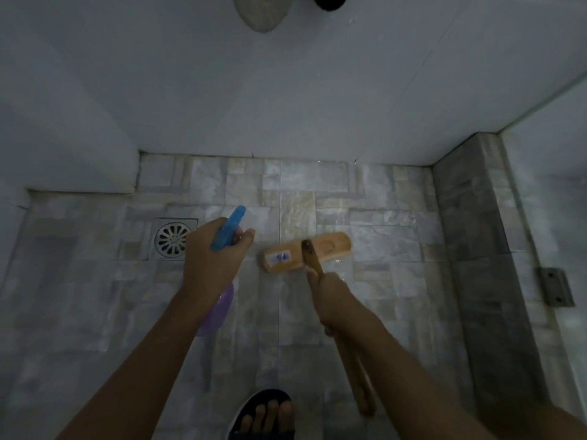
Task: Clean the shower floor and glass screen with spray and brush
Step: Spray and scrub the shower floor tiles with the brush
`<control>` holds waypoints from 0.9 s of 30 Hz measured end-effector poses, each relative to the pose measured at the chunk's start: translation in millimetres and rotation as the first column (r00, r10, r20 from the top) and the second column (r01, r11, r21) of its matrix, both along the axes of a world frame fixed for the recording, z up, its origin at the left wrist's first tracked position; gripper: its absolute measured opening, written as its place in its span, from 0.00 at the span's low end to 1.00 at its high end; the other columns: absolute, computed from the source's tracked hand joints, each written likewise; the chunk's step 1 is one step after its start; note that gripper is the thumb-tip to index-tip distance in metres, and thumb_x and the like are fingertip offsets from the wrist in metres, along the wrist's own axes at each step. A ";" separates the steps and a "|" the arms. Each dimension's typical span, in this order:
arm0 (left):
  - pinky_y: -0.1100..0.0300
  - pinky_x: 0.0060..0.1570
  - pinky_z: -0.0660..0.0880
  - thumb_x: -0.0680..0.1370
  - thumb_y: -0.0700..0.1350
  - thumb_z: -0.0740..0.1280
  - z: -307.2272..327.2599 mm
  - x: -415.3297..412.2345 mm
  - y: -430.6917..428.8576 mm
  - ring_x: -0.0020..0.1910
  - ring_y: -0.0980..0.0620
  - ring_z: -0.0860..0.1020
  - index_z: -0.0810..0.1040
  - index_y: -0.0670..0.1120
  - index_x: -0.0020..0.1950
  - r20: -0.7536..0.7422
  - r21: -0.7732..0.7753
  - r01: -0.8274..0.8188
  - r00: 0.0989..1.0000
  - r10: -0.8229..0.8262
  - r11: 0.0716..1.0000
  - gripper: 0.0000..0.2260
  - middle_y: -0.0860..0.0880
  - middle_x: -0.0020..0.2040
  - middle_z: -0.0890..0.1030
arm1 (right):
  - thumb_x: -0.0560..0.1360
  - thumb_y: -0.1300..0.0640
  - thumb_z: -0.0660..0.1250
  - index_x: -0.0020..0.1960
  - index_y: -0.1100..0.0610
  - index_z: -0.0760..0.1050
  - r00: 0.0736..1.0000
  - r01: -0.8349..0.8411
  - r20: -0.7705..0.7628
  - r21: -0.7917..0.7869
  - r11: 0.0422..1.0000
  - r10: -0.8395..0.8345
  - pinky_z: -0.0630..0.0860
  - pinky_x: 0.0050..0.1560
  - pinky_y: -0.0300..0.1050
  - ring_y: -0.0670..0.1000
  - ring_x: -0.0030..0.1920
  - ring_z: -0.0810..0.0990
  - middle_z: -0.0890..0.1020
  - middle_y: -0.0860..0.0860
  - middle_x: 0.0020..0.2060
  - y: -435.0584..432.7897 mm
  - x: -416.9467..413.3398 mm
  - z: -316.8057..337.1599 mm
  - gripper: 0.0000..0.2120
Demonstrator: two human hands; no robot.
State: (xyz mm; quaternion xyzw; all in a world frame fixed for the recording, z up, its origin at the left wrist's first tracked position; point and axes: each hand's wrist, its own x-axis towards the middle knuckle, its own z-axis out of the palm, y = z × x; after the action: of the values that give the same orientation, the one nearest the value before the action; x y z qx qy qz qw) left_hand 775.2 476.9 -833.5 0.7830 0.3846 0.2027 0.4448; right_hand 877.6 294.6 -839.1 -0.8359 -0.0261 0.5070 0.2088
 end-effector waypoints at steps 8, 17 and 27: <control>0.45 0.41 0.80 0.74 0.45 0.75 6.1 -20.2 6.6 0.33 0.43 0.78 0.79 0.42 0.38 -0.025 -0.048 -0.046 0.999 0.045 0.998 0.10 0.45 0.32 0.78 | 0.82 0.69 0.56 0.71 0.64 0.65 0.999 -0.011 0.043 0.159 0.987 0.004 0.83 0.36 0.56 0.64 0.39 0.83 0.74 0.60 0.39 130.4 91.5 7.9 0.17; 0.56 0.31 0.71 0.72 0.50 0.78 3.2 -54.1 26.6 0.23 0.52 0.70 0.70 0.48 0.27 -0.080 -0.071 -0.227 0.972 0.221 0.971 0.21 0.51 0.23 0.71 | 0.83 0.37 0.52 0.53 0.60 0.71 0.967 -0.242 0.082 -0.013 0.970 0.242 0.74 0.24 0.43 0.54 0.29 0.76 0.78 0.57 0.39 36.0 19.7 -8.2 0.25; 0.57 0.30 0.74 0.70 0.52 0.79 -5.1 -73.0 22.2 0.24 0.52 0.73 0.76 0.42 0.31 0.025 -0.068 -0.213 0.976 0.215 0.975 0.19 0.47 0.26 0.76 | 0.84 0.41 0.51 0.64 0.58 0.67 0.953 -0.295 0.070 -0.005 0.955 0.295 0.69 0.27 0.41 0.51 0.29 0.70 0.74 0.57 0.38 92.4 29.4 4.2 0.22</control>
State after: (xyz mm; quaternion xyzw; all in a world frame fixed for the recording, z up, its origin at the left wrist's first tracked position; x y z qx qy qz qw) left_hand 702.2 499.1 -838.6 0.7188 0.4660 0.2495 0.4516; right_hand 907.1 387.0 -834.9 -0.8392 -0.1592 0.5030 0.1322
